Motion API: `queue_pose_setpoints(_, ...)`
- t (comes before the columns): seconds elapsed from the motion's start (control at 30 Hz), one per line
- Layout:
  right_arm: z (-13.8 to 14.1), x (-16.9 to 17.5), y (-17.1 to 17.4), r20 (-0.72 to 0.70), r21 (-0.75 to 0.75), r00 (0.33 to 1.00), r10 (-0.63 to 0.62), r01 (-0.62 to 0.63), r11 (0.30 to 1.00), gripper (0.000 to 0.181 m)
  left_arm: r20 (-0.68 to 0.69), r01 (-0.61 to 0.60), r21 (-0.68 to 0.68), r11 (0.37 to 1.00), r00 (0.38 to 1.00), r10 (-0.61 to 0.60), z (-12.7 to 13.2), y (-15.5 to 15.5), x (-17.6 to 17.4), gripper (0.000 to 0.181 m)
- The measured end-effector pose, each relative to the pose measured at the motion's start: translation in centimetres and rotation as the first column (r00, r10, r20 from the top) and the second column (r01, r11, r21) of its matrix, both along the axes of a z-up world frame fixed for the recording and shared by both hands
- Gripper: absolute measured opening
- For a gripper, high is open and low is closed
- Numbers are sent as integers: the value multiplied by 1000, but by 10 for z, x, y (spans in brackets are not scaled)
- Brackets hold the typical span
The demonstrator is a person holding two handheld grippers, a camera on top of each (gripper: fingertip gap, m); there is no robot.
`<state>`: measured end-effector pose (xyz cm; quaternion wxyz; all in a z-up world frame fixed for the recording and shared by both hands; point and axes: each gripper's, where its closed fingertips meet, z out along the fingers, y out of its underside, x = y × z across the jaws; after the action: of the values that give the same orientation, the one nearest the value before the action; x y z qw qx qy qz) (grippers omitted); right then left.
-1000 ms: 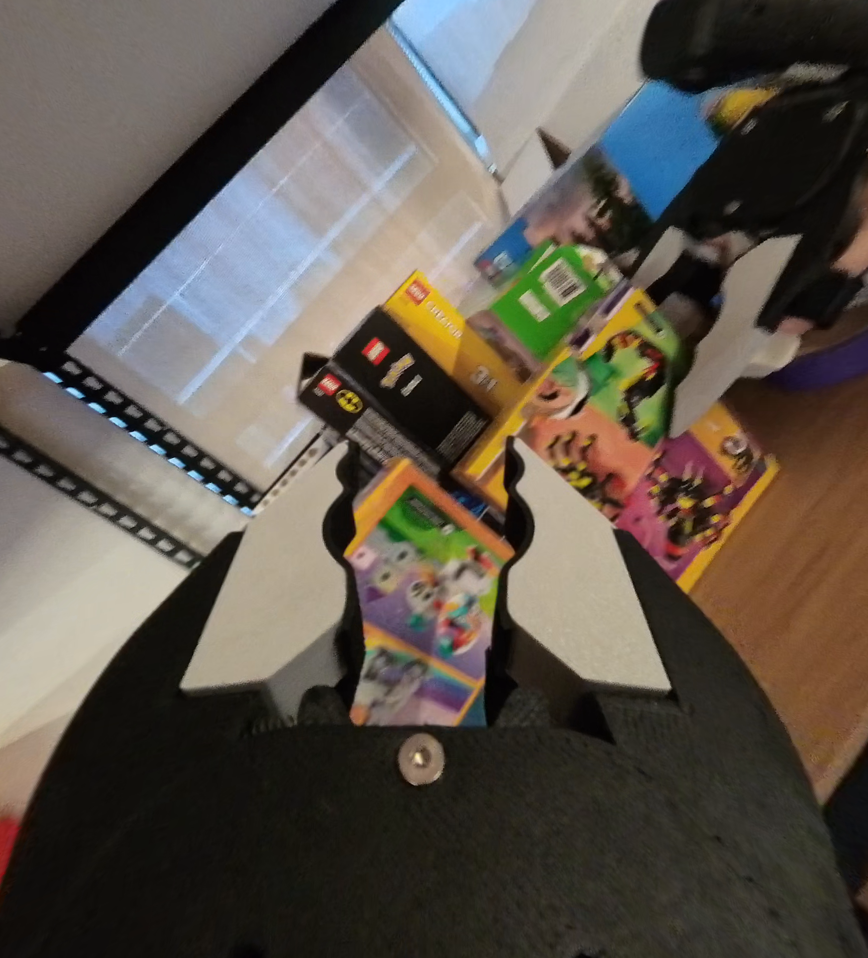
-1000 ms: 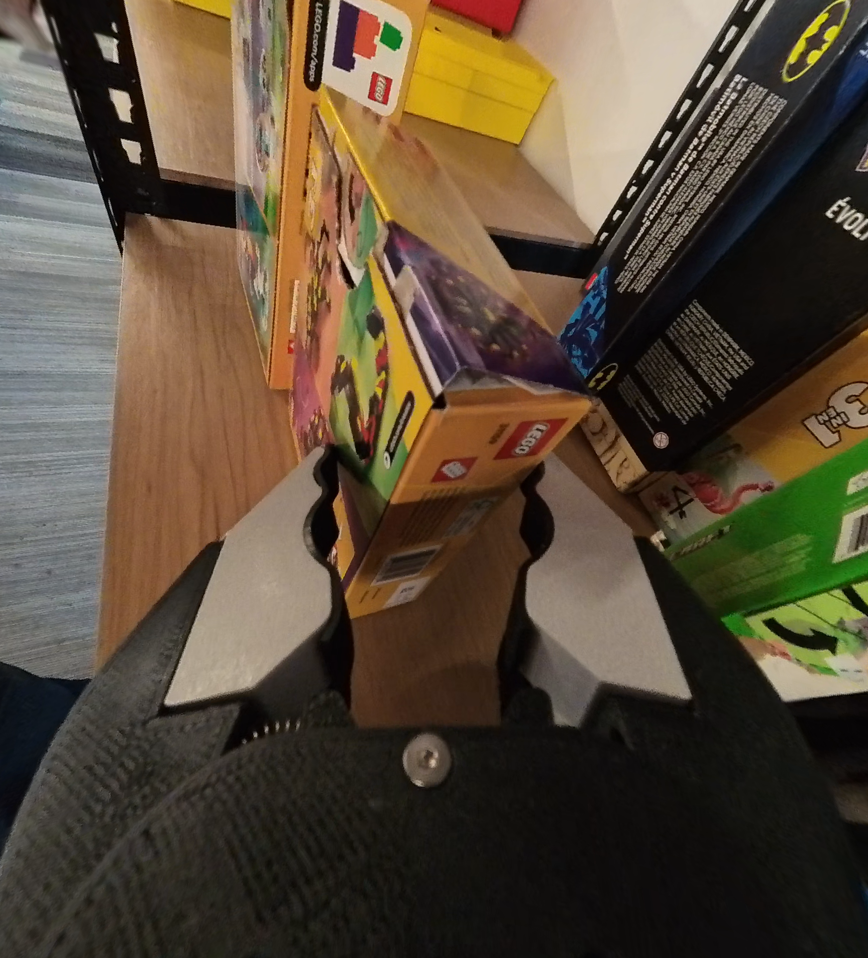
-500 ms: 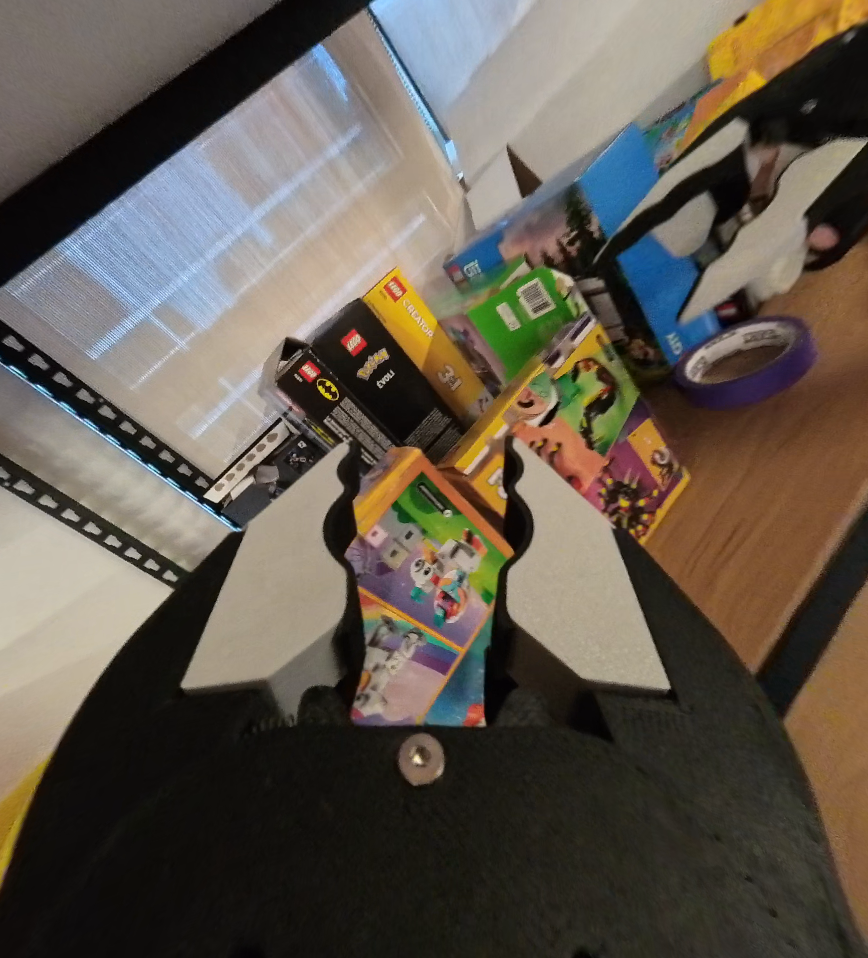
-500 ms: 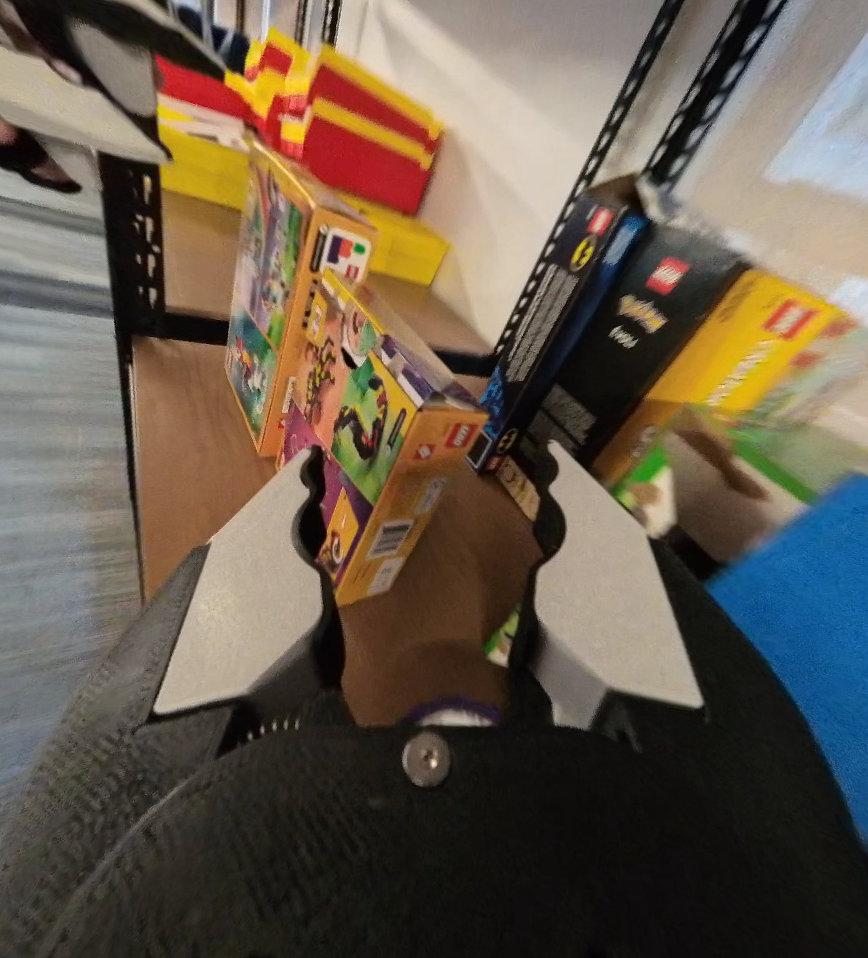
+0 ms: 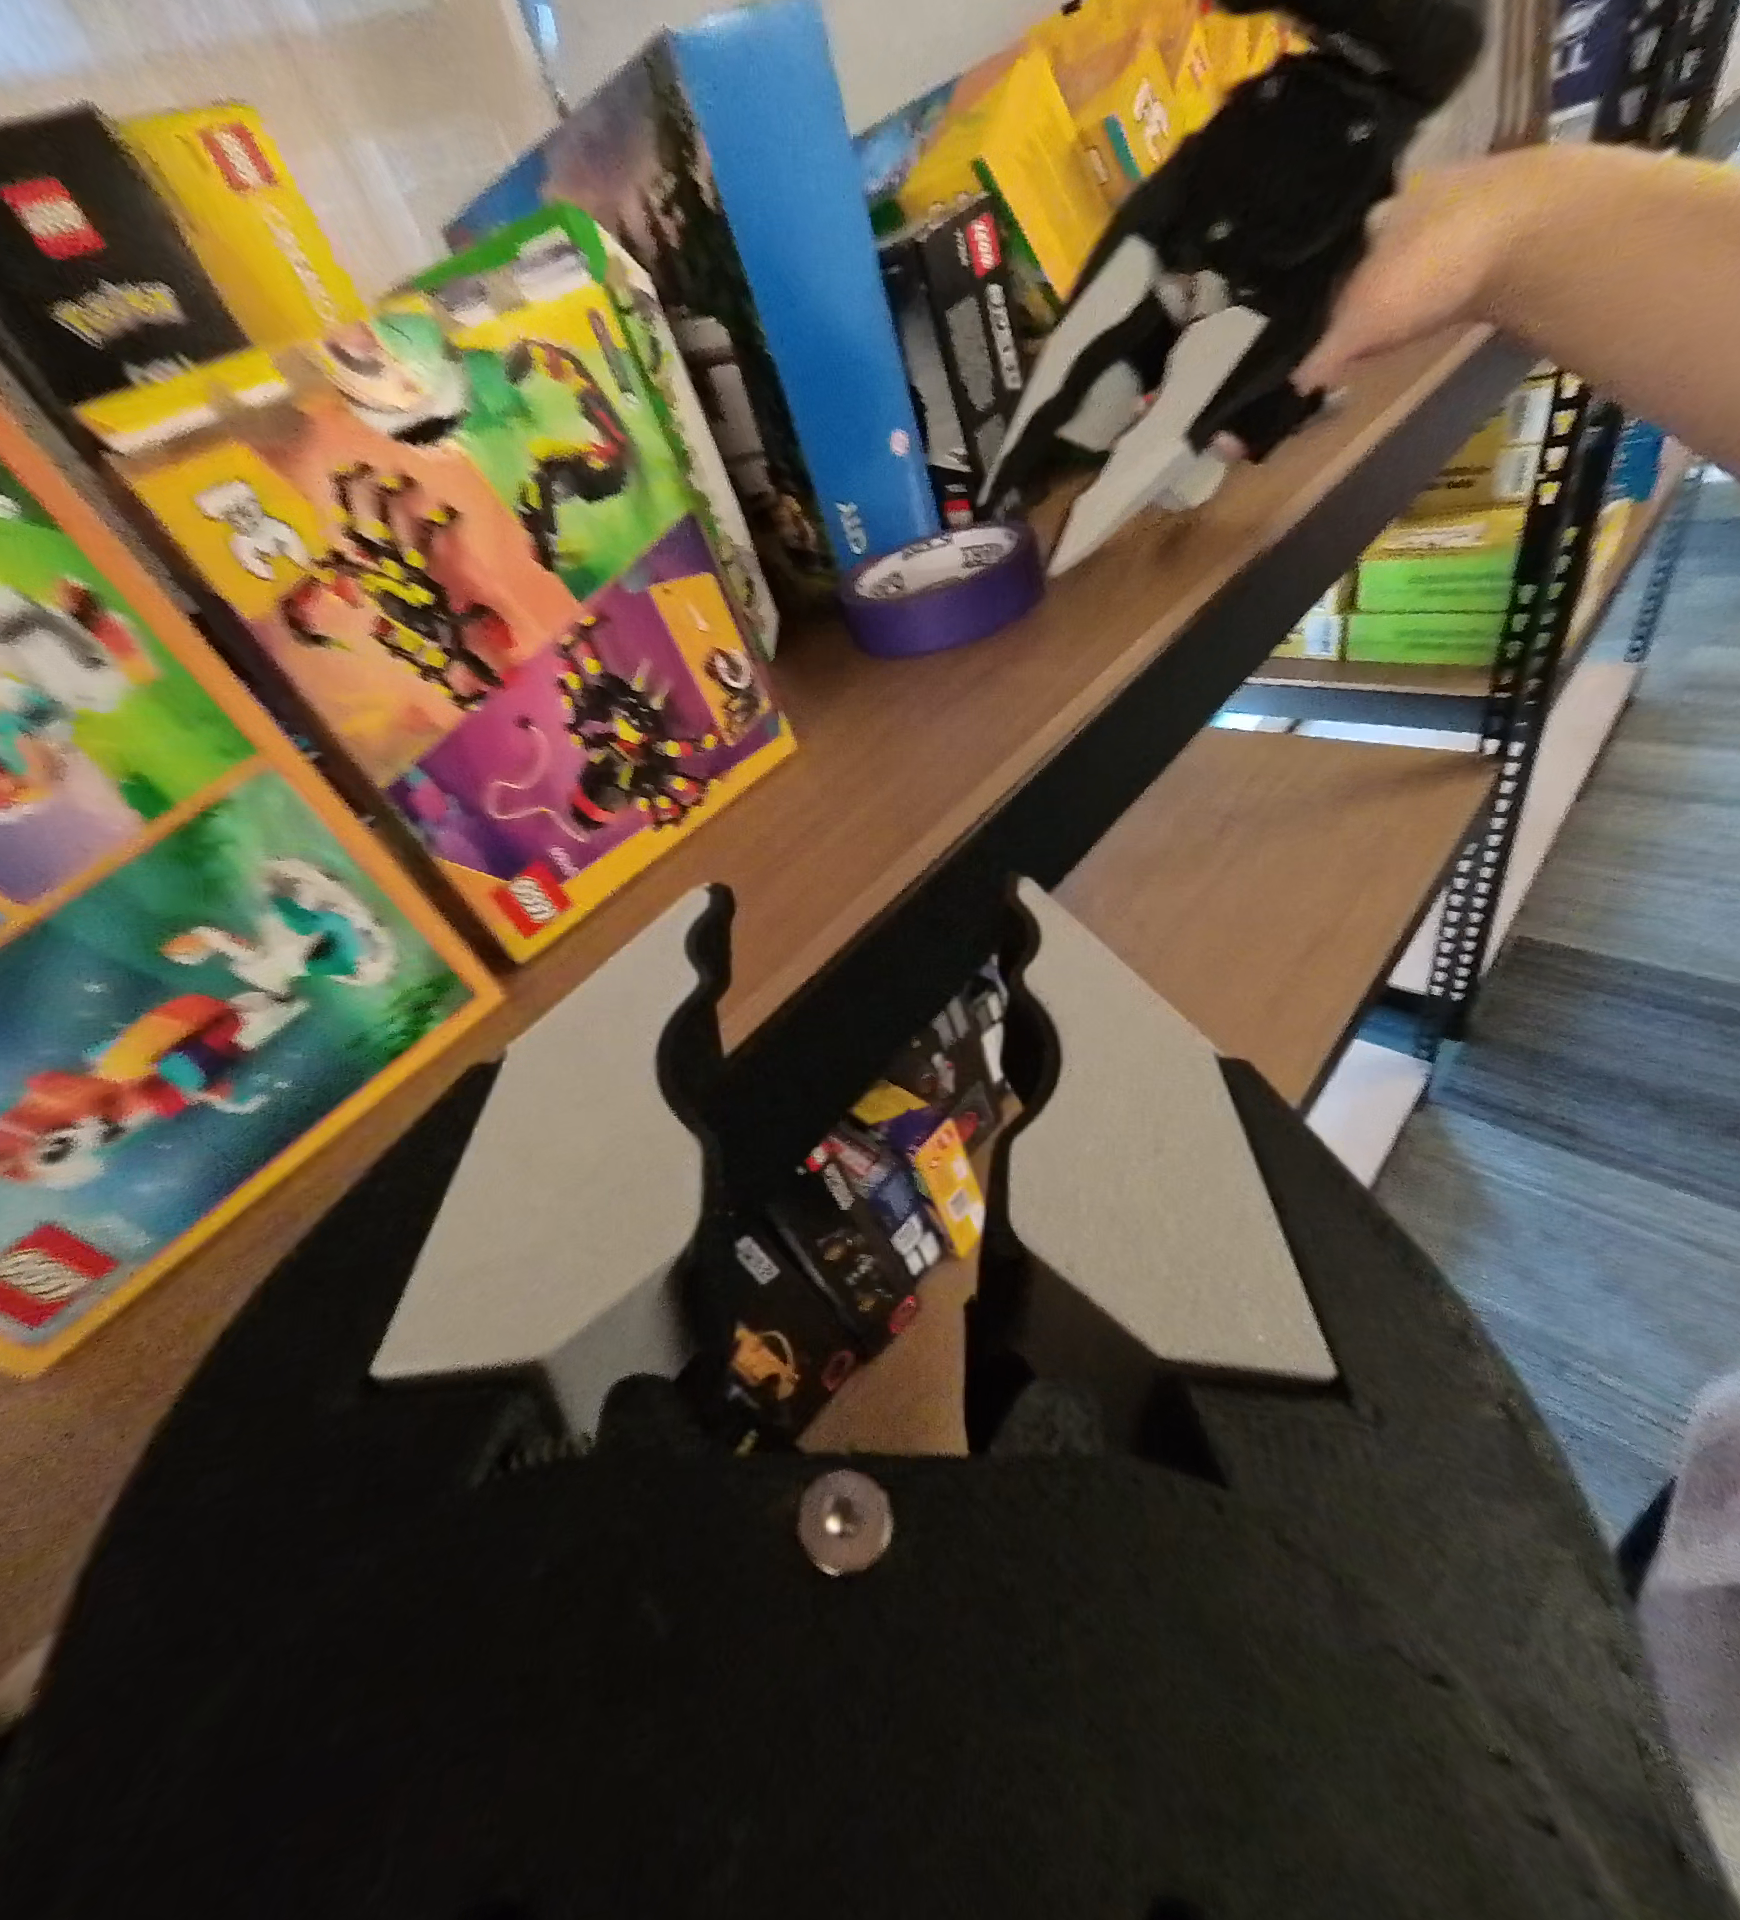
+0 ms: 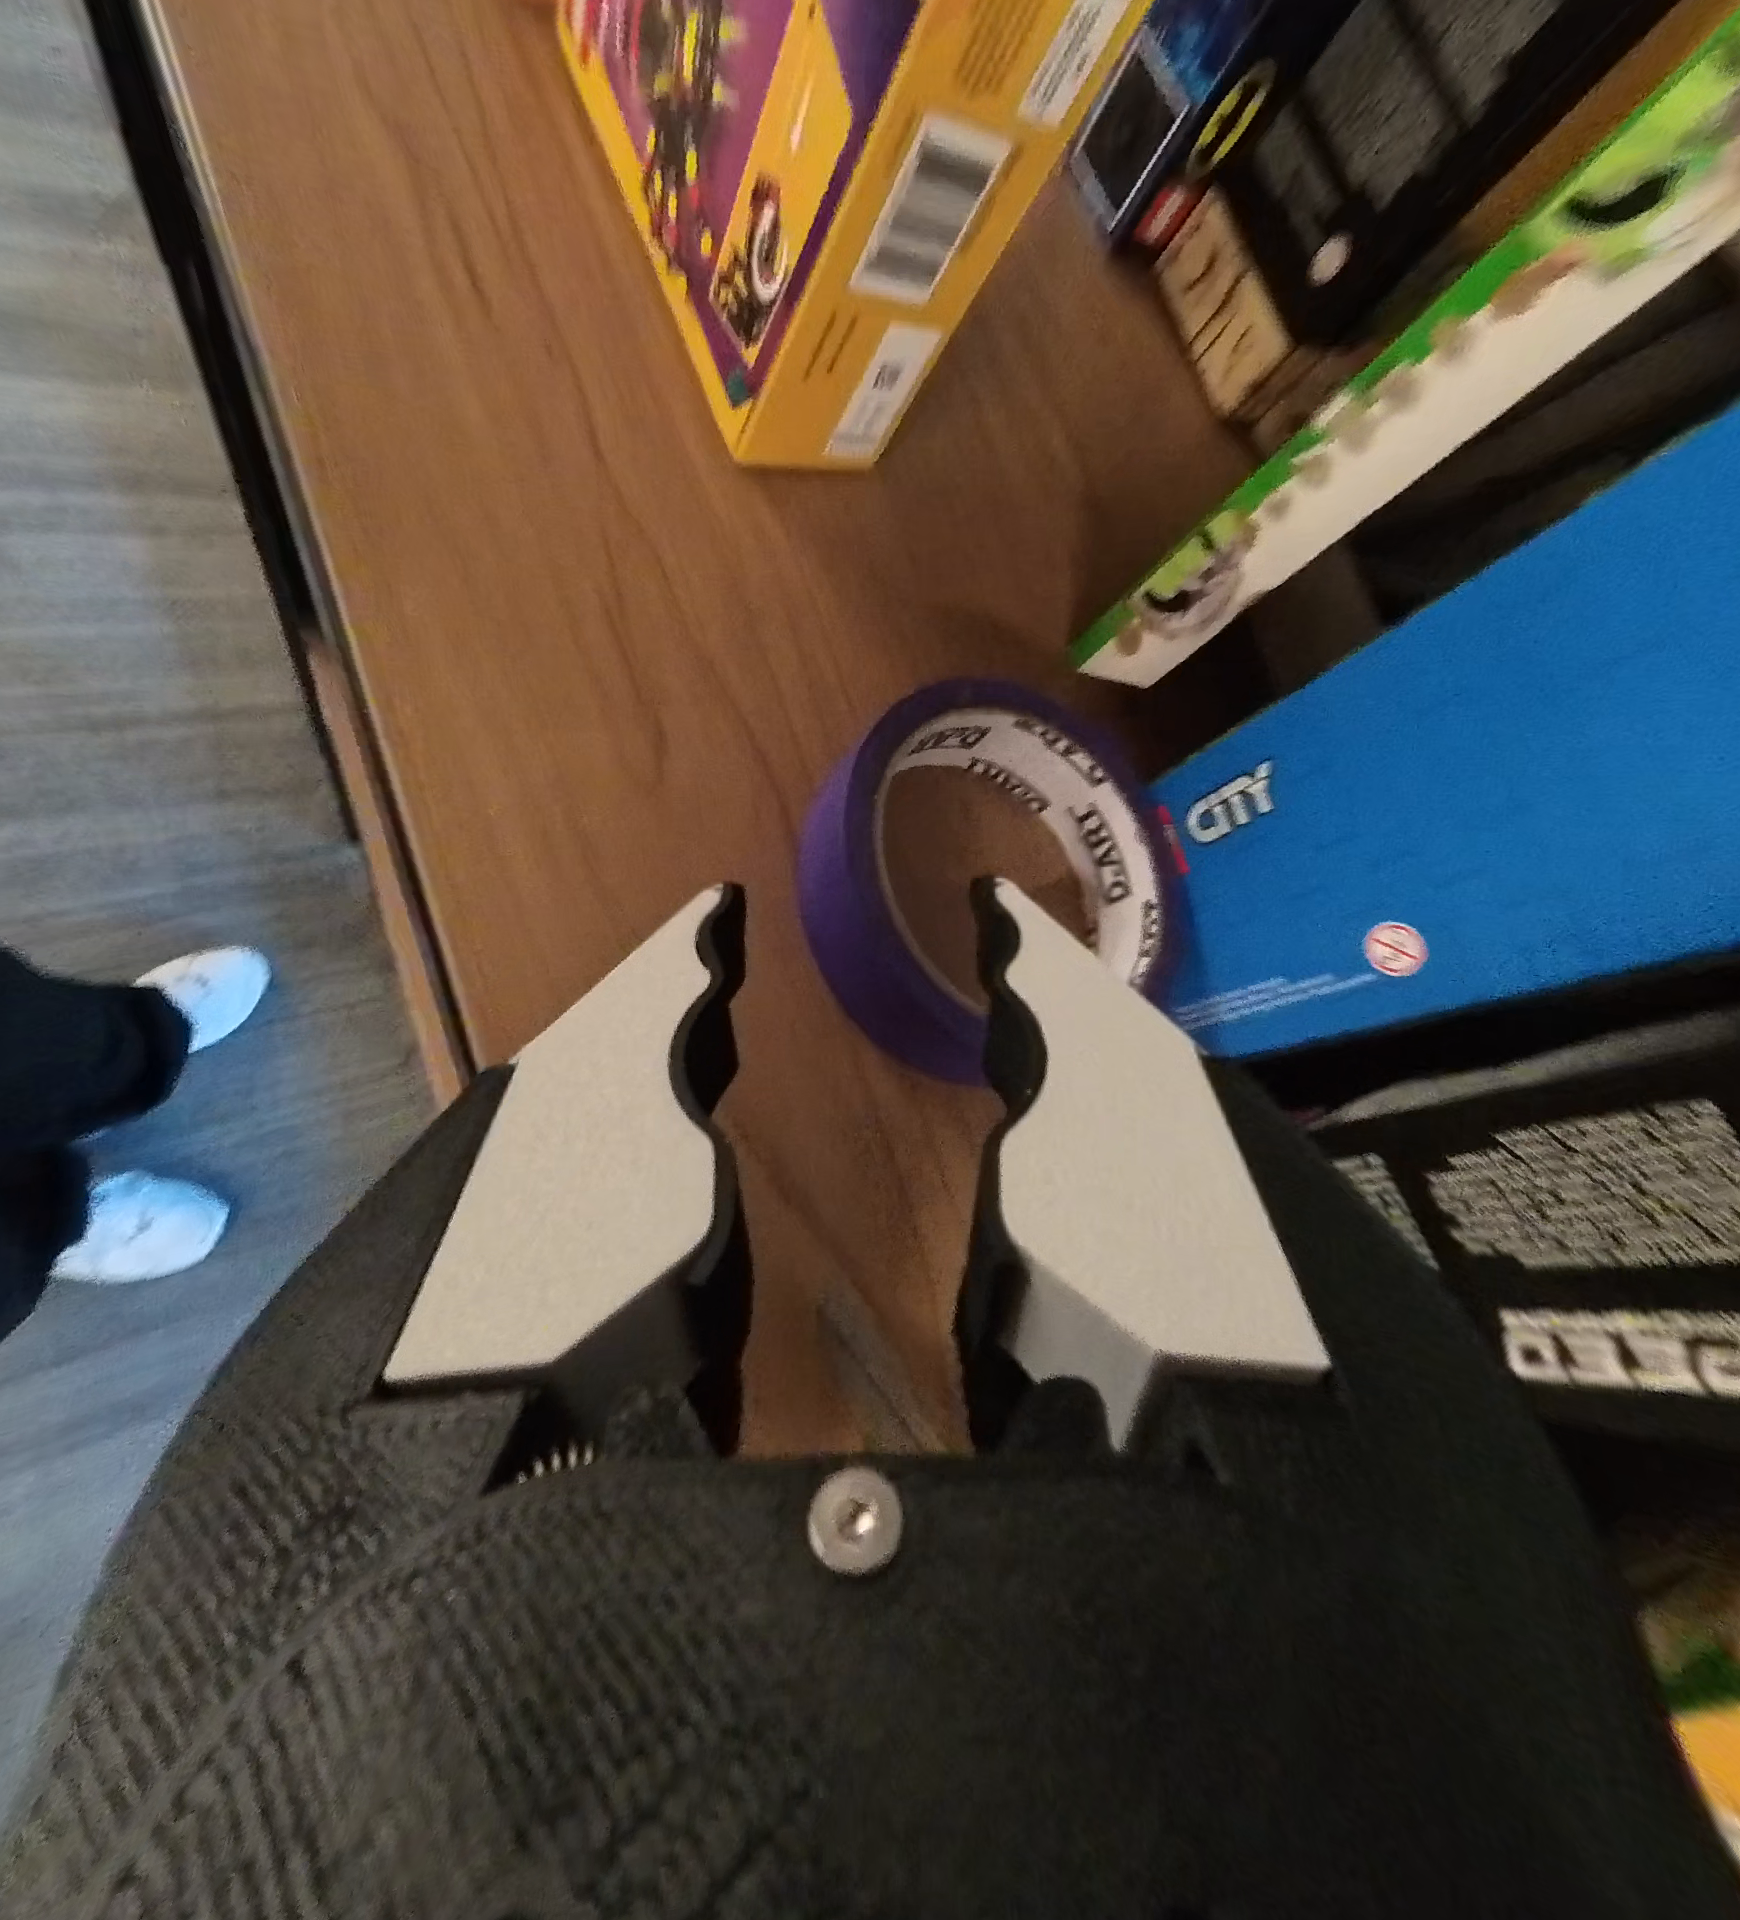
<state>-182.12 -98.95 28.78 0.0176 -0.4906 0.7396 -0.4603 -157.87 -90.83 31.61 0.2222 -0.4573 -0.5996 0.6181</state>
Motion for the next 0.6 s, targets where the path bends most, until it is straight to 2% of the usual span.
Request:
queue_pose_setpoints(0.13, -24, 7, -11, -65, 203, 998, 9, 4, 979, 40, 17, 53, 38, 998, 998, -54, -8, 8, -16, 50)
queue_pose_setpoints(0.2, -27, 12, -13, -50, 270, 999, 0, 13, 963, 18, 15, 74, 42, 996, 997, -75, -6, 12, -21, 49)
queue_pose_setpoints(0.3, -27, 14, -10, -39, 306, 999, 32, -19, 952, 11, -6, 97, 77, 992, 995, -97, -10, 19, -26, 48)
queue_pose_setpoints(0.37, -16, 34, 9, 112, 350, 990, 87, -122, 929, 10, -23, 112, 104, 988, 994, -110, -15, 24, -26, 47)
queue_pose_setpoints(0.43, 18, 63, 38, 358, 304, 919, 165, -282, 910, 9, -34, 127, 119, 985, 992, -124, -20, 31, -25, 48)
queue_pose_setpoints(0.47, 41, 79, 58, 491, 263, 845, 213, -377, 888, 9, -44, 138, 120, 983, 990, -133, -20, 33, -23, 49)
queue_pose_setpoints(0.5, 68, 95, 82, 634, 203, 725, 270, -493, 846, 9, -62, 154, 121, 981, 987, -148, -19, 36, -20, 50)
queue_pose_setpoints(0.57, 123, 122, 130, 870, 27, 363, 334, -712, 701, 8, -136, 218, 123, 968, 970, -201, -8, 41, -17, 53)
queue_pose_setpoints(0.6, 145, 130, 149, 934, -56, 177, 310, -786, 616, 8, -201, 267, 126, 955, 950, -239, 4, 43, -15, 54)
